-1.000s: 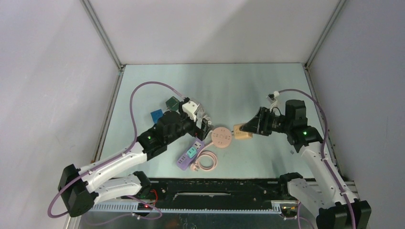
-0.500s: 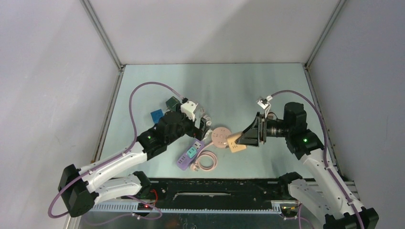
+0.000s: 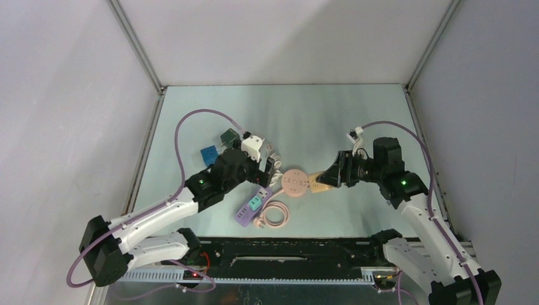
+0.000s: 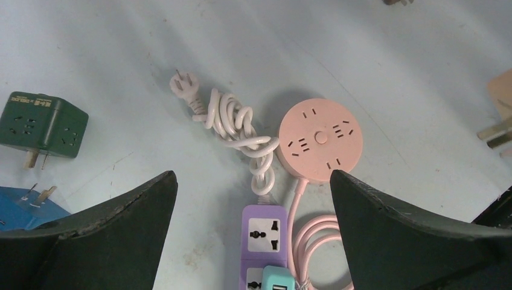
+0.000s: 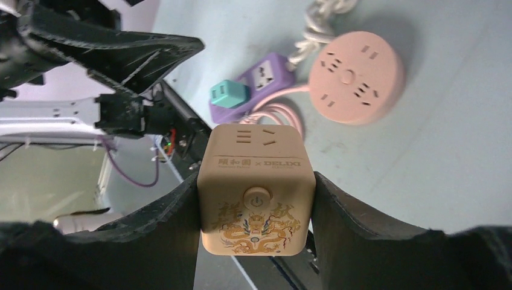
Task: Insert the plug
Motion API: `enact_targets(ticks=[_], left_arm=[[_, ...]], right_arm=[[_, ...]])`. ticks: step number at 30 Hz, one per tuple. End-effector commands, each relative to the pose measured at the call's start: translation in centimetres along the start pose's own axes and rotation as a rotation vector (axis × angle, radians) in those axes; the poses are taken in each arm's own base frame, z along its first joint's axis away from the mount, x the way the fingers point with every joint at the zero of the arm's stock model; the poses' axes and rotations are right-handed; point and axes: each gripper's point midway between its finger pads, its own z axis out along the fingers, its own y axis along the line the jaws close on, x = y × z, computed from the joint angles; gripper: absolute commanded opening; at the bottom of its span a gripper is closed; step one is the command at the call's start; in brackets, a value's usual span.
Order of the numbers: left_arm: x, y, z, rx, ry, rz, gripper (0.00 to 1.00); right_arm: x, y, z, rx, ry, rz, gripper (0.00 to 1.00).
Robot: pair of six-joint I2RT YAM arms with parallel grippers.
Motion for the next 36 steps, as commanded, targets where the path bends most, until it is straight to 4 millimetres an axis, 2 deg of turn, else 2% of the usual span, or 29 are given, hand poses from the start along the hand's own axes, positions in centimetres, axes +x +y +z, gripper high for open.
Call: enact_targets(ticks=[1,10,17,22,26,29,32,36], left_arm=[[-2.7,-0.6,0.1,0.024,-0.039,-0.016,1.0],[-1.4,-2.2,2.1,0.085,0.063,0.0,0.98],[-0.3,-2.7,3.4,0.106,0.114,0.02,0.98],[0.3,-3.0,5.4,0.111,0.177,0.018,0.97],[0.4,-3.2,7.9,0.133,0.244,-0.026,0.94],[1.1,-1.4,9.9,0.056,0.313,-0.086,0.92],[1.6,1.2,11.2,-0.049,0.344,-0.147,0.92],[3.9,4.1,12.1,-0.149,0.422,-0.225,0.93]], right_arm=[[-2.0,-1.3,-1.2,0.143,-0.089,-0.049,0.0],[-2.2,-3.7,-2.0,0.285,-0.107,-0.09,0.0],[-3.7,-5.6,-3.4,0.406,-0.184,-0.146,0.0],[-4.6,-5.0,-4.4,0.378,-0.266,-0.192,0.0],[-3.5,-4.3,-4.2,0.312,-0.22,-0.192,0.0],[-2.3,-3.9,-3.8,0.261,-0.169,-0.207,0.0],[-1.8,-3.8,-3.5,0.238,-0.147,-0.216,0.0],[-1.8,-3.3,-3.4,0.21,-0.147,-0.222,0.0]])
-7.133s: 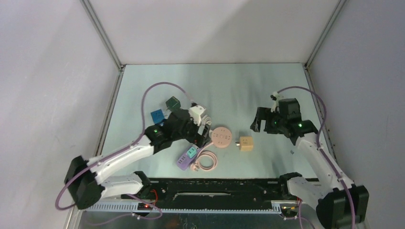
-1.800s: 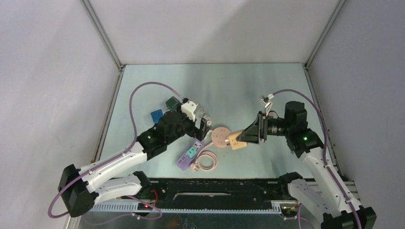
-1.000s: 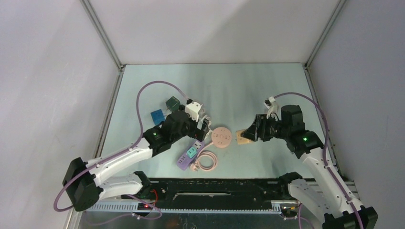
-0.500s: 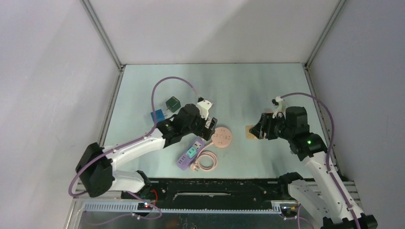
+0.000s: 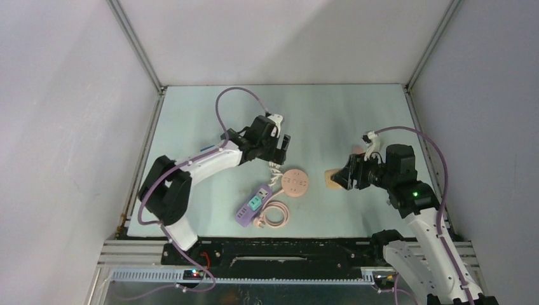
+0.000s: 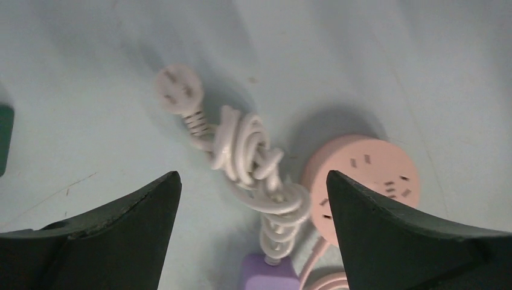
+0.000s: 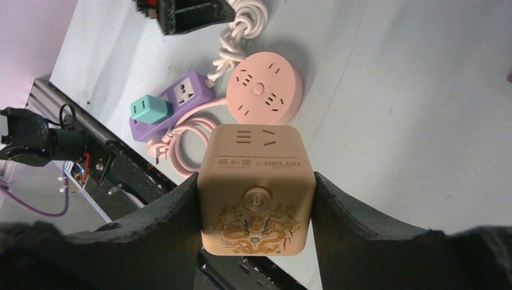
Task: Insert the plug
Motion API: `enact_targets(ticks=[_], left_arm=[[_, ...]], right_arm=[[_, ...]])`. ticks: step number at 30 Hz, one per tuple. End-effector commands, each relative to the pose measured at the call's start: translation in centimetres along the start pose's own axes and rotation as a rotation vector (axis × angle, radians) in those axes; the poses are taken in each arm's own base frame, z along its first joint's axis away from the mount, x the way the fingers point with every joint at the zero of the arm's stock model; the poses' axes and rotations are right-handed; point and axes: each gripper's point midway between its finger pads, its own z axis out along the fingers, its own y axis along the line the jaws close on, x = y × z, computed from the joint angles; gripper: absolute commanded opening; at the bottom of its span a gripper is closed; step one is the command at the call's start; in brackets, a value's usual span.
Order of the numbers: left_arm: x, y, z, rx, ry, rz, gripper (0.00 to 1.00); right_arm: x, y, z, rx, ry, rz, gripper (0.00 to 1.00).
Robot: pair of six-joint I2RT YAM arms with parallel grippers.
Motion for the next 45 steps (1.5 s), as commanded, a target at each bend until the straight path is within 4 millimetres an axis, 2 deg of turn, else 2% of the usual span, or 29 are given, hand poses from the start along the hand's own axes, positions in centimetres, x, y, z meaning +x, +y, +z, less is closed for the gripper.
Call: enact_targets(ticks=[1,3,8,10,13,17,18,22,25,34,37,39,42,45], left_arm=[[0.2,2.7,1.2,-0.079,0.06,-0.129,0.92],[1.1,2.9,2.2,-0.056,0.102,-0.136,0.89],[2.0,1.6,4.0,0.03,0.172,-0.096,0.78],[1.9,1.1,4.5,0.056,0.214,-0.069,0.71],[1.5,-0.2,5.5,0.098,0.233,-0.035,0.67],[0.8,-2.6,6.6,0.151,0.242,0.008,0.59],[0.7,-3.3,6.8,0.17,0.246,0.013,0.53],[-0.5,-7.2,7.3,0.292,0.233,0.027,0.32],[-0.8,-10.2,7.4,0.354,0.225,0.065,0.26],[-1.1,-17.9,6.9,0.523,0.208,0.152,0.26],[-1.6,-19.3,6.5,0.554,0.187,0.174,0.28],[-2.7,-19.4,5.5,0.564,0.139,0.177,0.38],[-3.7,-17.7,4.0,0.517,0.061,0.183,0.49],[-4.8,-15.1,2.1,0.469,-0.025,0.162,0.62]], right_arm=[[-0.9,1.4,-0.2,-0.078,-0.032,-0.049,0.0],[-1.0,1.4,-0.2,-0.074,-0.036,-0.041,0.0],[-1.0,1.7,-0.4,-0.085,-0.039,-0.031,0.0],[-1.0,1.7,-0.4,-0.087,-0.038,-0.031,0.0],[-0.9,1.6,-0.3,-0.083,-0.032,-0.028,0.0],[-0.7,1.6,-0.5,-0.079,-0.029,-0.023,0.0],[-0.7,1.7,-0.6,-0.08,-0.03,-0.021,0.0],[-0.9,1.9,-0.8,-0.076,-0.038,-0.013,0.0],[-0.8,2.0,-0.9,-0.078,-0.034,-0.011,0.0],[-0.8,2.2,-1.3,-0.075,-0.018,-0.037,0.0],[-0.8,2.4,-1.3,-0.079,-0.017,-0.045,0.0],[-0.8,2.6,-1.3,-0.084,-0.013,-0.049,0.0],[-0.6,2.8,-1.2,-0.09,-0.005,-0.053,0.0],[-0.4,3.0,-0.8,-0.097,0.012,-0.058,0.0]])
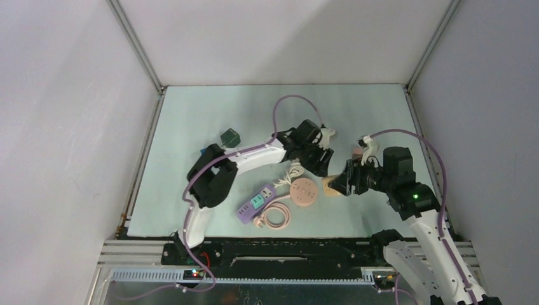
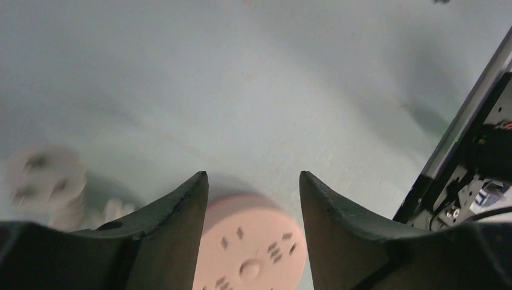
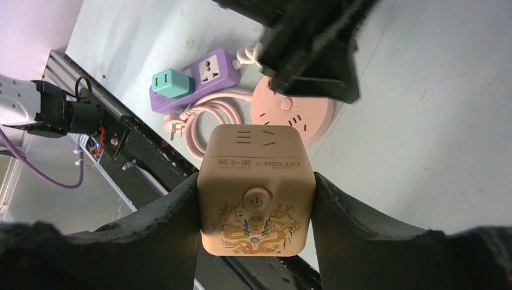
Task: Insert the plug
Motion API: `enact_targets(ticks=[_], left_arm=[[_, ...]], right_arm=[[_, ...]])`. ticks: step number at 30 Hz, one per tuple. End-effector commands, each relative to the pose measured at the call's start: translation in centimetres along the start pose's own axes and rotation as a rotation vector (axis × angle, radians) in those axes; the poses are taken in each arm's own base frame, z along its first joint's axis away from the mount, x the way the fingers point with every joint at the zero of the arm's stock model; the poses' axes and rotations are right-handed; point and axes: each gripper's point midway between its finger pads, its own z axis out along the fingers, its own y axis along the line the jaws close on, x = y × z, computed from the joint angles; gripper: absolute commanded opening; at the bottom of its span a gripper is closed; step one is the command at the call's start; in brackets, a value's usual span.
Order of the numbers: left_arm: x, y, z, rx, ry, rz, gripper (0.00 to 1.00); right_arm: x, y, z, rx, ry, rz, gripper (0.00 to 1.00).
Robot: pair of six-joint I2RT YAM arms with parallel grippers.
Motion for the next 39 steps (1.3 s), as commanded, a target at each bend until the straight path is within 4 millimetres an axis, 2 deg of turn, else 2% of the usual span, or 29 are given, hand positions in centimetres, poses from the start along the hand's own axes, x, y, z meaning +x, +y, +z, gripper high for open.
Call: enact_targets(ticks=[1,5,7,10,12,17,22,26,30,33,35,39], left_arm=[[-4.5,0.9,-7.2,-0.056,-0.246,0.037,0.64],[-4.2,2.5,-12.2,-0.072,-0.366,0.003,0.68],[-3.3,3.5,-14.2,-0.09,-0.395,-0.013,0.69],[-1.3,4.8,-16.9,-0.119,-0.428,-0.033,0.72],[1.0,6.3,-18.4,-0.165,-0.436,-0.065,0.73],[5.0,8.8,-22.8,-0.29,-0.488,-0.156,0.73],[7.5,7.2,-27.0,-0.327,-0.569,-0.207,0.74],[8.5,5.8,-31.1,-0.391,-0.635,-0.189,0.84],[9.7,5.4,-35.0,-0.51,-0.655,-0.137,0.9],[11.4,6.5,-36.8,-0.626,-0.645,-0.118,0.95],[12.4,7.5,-37.5,-0.702,-0.669,-0.125,1.0],[12.6,7.4,-39.1,-0.733,-0.778,-0.151,1.0]], right_arm=[[-1.8,1.2,-0.1,-0.027,-0.036,-0.057,0.0],[-1.7,1.3,0.7,-0.032,-0.014,-0.063,0.0],[-1.8,1.4,1.2,-0.033,-0.007,-0.07,0.0],[-2.0,1.7,2.1,-0.043,0.0,-0.086,0.0],[-2.0,1.8,2.9,-0.049,0.011,-0.103,0.0],[-2.6,2.0,5.7,-0.048,0.072,-0.139,0.0],[-3.0,3.5,9.7,-0.094,0.171,-0.165,0.0],[-3.6,5.4,12.9,-0.127,0.235,-0.194,0.0],[-3.3,6.5,16.1,-0.117,0.313,-0.226,0.0],[-2.9,7.5,18.0,-0.104,0.368,-0.255,0.0],[-1.9,7.7,19.4,-0.077,0.422,-0.271,0.0],[-1.2,8.4,21.0,-0.021,0.478,-0.319,0.0]])
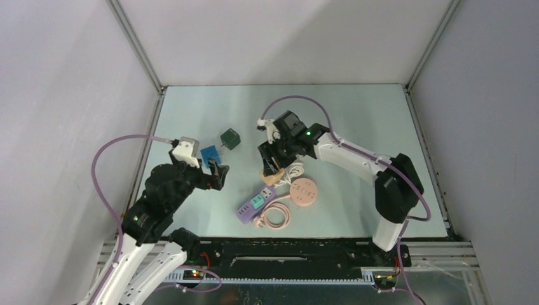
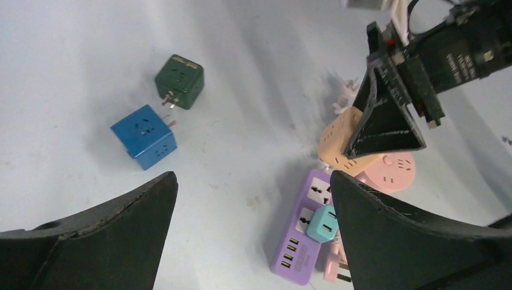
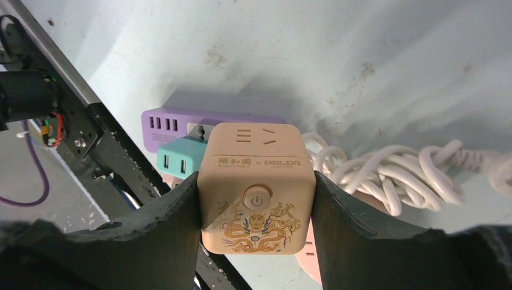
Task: Insert the plug
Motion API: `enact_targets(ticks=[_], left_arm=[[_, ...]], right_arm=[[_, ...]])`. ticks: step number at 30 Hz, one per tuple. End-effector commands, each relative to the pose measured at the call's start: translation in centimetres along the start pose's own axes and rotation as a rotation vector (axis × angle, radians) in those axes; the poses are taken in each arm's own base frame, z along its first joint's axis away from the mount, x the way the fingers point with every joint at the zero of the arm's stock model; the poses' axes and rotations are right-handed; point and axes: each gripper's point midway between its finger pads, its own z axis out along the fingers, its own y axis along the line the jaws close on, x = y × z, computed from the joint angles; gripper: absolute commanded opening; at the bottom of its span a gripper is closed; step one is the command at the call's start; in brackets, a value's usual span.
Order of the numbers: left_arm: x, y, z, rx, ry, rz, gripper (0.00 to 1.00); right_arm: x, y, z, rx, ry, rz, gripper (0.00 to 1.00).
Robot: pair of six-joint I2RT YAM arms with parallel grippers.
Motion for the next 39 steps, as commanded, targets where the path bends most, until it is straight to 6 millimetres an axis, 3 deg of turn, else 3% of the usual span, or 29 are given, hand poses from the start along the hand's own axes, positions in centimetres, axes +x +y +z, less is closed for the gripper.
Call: enact_targets(ticks=[1,6,25,39], left_arm=[[-0.5,2.8,-1.3,-0.136,-0.083,0.002,1.0],[-1.6,4.4,-2.9,-0.217,-0.185,-0.031,1.0],[-0.9,4.4,-2.3,-0.199,-0.15,-0.047,1.0],[-0.7,4.2,-2.1,-0.189,-0.141,-0.046,1.0]], right_arm=[[-0.9,1.0,0.7,0.064,0.035,-0.059,0.0],[-0.8,1.8,1.7,0.108,0.077,-0.098,0.0],[1.9,3.3,2.1,0.14,0.145,-0.107,0.0],[2.5,3.5,3.3,0.167,0.158,-0.092,0.0]])
